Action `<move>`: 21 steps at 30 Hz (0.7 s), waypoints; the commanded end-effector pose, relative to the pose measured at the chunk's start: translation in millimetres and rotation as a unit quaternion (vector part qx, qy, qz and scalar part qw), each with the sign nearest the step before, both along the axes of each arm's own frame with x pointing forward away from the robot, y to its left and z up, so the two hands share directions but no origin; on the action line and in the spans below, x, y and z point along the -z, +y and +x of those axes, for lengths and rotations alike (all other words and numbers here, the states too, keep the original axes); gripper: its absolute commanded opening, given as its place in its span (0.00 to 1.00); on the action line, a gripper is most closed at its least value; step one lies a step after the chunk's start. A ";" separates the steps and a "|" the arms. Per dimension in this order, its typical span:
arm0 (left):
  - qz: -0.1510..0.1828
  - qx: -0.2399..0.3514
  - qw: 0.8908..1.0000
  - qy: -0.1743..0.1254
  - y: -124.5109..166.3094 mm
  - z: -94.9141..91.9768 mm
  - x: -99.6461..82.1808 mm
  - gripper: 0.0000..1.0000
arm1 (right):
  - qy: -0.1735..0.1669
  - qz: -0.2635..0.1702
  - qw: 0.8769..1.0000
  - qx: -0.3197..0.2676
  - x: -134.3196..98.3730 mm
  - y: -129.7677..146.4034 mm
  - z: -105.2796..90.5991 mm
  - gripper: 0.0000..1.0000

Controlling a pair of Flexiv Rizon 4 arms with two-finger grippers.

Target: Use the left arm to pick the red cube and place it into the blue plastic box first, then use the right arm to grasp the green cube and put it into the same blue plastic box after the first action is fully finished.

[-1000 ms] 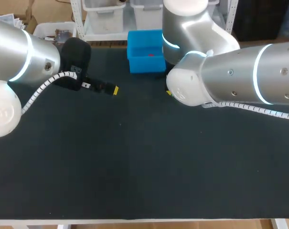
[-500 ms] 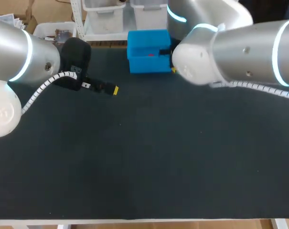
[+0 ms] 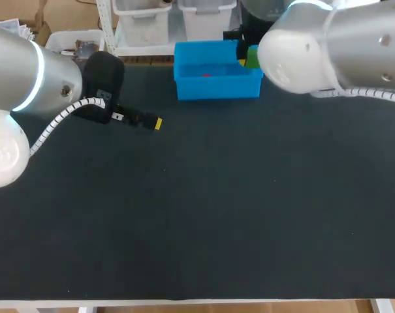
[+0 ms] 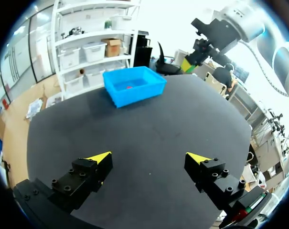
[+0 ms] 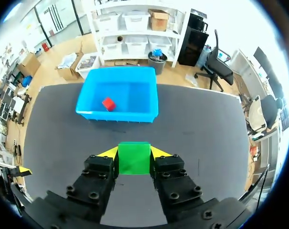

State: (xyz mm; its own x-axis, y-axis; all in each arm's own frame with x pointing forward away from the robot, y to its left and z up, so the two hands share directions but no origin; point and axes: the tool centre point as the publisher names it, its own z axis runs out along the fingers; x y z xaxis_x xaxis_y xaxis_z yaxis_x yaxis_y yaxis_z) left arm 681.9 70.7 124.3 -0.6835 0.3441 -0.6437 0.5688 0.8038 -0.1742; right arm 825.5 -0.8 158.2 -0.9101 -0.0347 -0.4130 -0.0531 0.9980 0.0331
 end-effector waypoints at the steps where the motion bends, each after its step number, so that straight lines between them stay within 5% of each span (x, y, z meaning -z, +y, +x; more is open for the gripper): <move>1: -0.004 0.005 1.000 0.000 2.1 1.7 1.1 1.00 | -0.050 0.028 0.998 -0.014 -7.9 -7.4 -6.6 0.00; 6: -0.004 0.005 1.000 0.000 2.1 1.7 1.1 1.00 | -0.088 0.050 0.994 -0.048 -9.8 -7.9 -4.4 0.00; 21: -0.004 0.005 1.000 0.000 2.1 1.7 1.1 1.00 | -0.108 0.092 0.988 -0.065 6.2 -7.3 6.1 0.00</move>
